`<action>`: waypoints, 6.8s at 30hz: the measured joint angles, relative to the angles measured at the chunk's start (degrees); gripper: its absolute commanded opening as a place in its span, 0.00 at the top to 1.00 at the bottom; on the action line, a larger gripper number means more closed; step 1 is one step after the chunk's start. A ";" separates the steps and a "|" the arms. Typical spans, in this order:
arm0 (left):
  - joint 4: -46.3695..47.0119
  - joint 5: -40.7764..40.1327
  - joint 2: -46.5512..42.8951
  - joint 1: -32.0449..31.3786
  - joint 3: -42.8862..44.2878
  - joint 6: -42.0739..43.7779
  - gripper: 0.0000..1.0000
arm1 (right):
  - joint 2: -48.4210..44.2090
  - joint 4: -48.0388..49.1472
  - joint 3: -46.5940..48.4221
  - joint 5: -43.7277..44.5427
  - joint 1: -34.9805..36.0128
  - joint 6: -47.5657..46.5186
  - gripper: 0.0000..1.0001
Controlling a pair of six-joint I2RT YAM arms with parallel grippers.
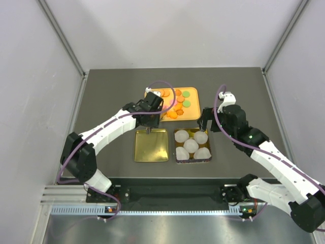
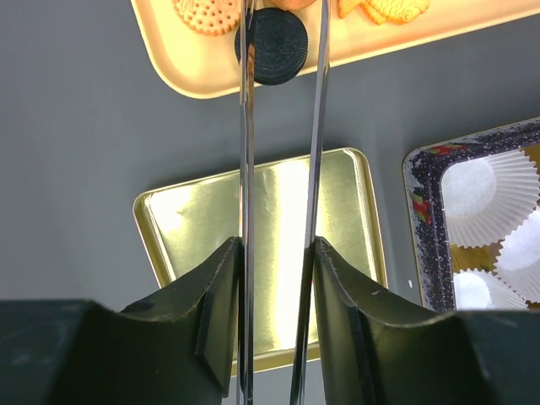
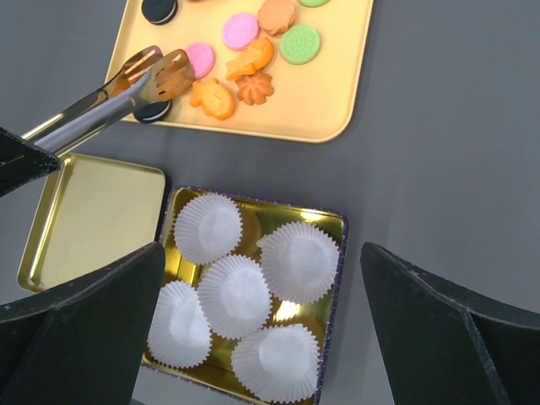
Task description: Pack the cookies
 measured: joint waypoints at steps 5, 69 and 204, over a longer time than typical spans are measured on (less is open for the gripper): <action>-0.07 -0.22 0.00 -0.02 0.20 0.28 0.65 | 0.00 0.00 0.00 0.00 0.00 0.00 0.00; -4.98 -0.04 -2.12 -29.20 6.45 -6.32 0.63 | -7.39 -8.35 4.17 8.20 -0.94 -0.48 0.00; -10.64 7.78 -13.27 -13.92 3.30 3.45 0.72 | -0.50 -4.66 2.86 4.48 -1.01 -0.46 0.00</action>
